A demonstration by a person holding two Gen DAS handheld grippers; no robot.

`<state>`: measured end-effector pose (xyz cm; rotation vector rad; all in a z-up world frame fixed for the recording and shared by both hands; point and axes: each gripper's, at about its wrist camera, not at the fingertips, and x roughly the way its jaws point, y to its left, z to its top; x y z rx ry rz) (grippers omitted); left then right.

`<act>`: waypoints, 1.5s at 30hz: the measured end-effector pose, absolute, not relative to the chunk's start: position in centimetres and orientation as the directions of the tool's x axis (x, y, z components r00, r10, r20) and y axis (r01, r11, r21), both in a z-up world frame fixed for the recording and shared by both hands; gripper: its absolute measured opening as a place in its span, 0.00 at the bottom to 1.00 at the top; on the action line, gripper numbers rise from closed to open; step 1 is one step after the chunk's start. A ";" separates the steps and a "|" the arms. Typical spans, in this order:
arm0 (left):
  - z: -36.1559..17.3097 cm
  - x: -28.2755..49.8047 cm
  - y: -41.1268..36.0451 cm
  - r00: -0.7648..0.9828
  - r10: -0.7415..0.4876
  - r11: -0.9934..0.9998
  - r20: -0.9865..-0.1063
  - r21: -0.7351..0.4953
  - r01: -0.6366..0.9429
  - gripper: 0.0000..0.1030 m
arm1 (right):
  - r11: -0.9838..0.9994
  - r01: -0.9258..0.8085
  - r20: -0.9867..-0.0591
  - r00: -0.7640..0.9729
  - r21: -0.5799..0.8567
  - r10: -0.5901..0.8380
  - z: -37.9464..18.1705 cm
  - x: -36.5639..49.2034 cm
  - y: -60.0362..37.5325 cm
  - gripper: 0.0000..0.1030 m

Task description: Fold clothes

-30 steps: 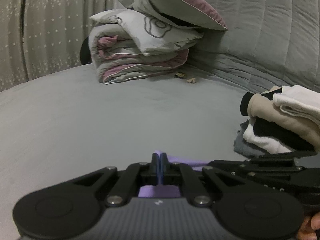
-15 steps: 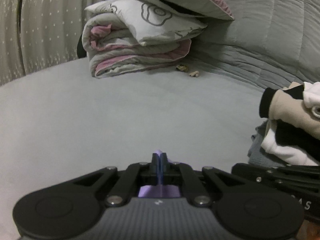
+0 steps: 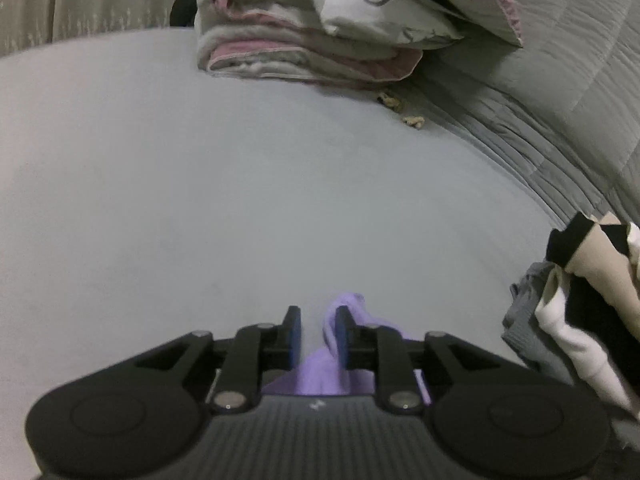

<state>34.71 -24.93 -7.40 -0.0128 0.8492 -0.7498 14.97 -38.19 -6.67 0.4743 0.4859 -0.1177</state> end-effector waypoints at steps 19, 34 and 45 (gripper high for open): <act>-5.8 32.9 -26.8 0.473 -0.753 0.644 -0.458 -0.364 0.673 0.01 | 0.883 0.336 -0.343 0.913 0.328 -0.220 -5.4 13.0 -37.6 0.03; -8.2 32.3 -27.9 0.511 -0.663 0.721 -0.547 -0.284 0.632 0.32 | 0.871 0.394 -0.507 0.837 0.294 -0.208 -7.3 14.1 -38.3 0.13; -4.6 30.5 -19.3 0.534 -0.603 0.764 -0.593 -0.237 0.599 0.37 | 0.880 0.305 -0.504 0.859 0.365 -0.089 -6.1 14.3 -38.5 0.44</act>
